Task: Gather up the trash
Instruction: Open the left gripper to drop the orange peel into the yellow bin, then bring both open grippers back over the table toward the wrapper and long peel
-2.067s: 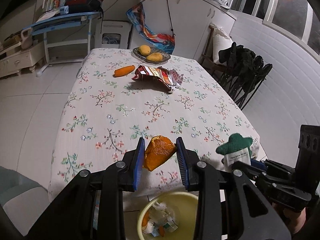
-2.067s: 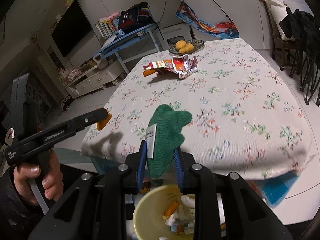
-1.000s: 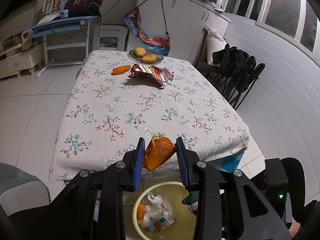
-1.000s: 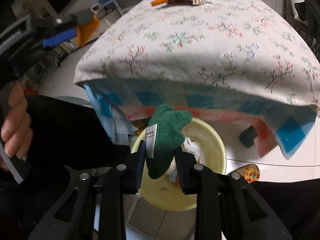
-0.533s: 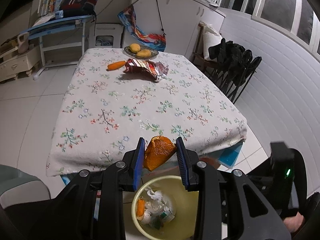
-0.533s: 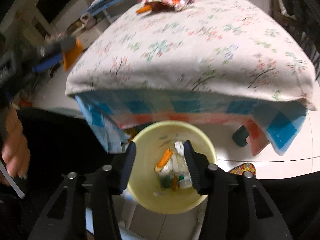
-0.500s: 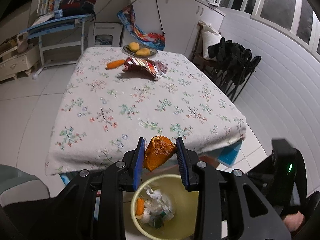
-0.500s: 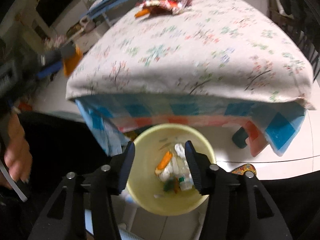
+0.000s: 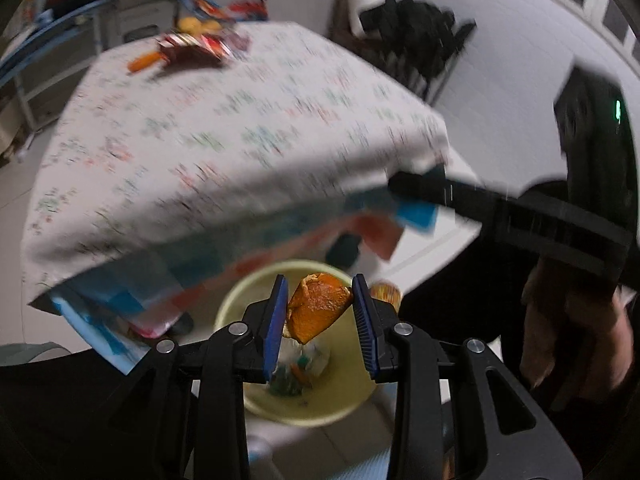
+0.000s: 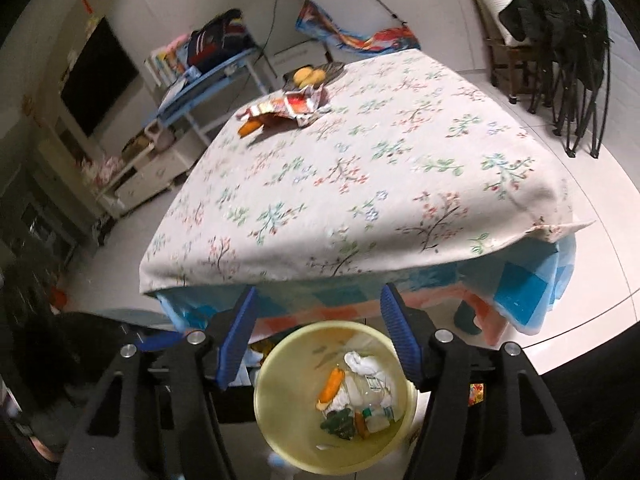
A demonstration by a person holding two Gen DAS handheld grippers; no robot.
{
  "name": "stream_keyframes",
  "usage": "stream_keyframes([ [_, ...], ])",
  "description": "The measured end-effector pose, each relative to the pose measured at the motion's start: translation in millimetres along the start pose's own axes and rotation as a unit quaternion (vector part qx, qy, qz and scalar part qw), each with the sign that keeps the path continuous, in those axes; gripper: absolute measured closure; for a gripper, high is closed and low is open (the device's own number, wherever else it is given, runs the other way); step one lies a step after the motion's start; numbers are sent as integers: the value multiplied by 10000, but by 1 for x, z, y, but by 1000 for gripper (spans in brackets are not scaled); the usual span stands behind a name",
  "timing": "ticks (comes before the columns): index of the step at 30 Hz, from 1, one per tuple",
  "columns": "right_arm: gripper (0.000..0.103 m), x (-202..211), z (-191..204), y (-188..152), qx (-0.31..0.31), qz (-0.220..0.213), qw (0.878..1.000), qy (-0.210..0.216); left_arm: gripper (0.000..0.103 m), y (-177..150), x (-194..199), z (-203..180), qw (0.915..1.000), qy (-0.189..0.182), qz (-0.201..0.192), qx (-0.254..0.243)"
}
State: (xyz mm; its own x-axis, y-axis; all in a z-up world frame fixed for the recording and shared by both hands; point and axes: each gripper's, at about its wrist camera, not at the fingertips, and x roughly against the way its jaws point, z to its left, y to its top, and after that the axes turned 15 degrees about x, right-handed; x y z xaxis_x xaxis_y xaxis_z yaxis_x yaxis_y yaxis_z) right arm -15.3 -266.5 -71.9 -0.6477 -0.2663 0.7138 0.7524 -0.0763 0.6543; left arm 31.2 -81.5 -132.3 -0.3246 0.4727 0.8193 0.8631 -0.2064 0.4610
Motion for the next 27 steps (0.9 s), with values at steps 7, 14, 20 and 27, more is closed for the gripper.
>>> stream_keyframes([
  [7, 39, -2, -5, -1, -185, -57, 9998, -8, 56, -6, -9, -2, 9997, 143, 186, -92],
  [14, 36, -1, -7, -2, -193, -39, 9998, -26, 47, -3, -7, -2, 9994, 339, 29, -90],
  [20, 35, -2, -7, -3, -184, -19, 9998, -32, 43, 0, -5, -1, 9989, 453, -127, -72],
  [27, 34, -2, -7, -4, -156, -7, 9999, -38, 37, 3, 0, 2, 9973, 627, -378, -13],
])
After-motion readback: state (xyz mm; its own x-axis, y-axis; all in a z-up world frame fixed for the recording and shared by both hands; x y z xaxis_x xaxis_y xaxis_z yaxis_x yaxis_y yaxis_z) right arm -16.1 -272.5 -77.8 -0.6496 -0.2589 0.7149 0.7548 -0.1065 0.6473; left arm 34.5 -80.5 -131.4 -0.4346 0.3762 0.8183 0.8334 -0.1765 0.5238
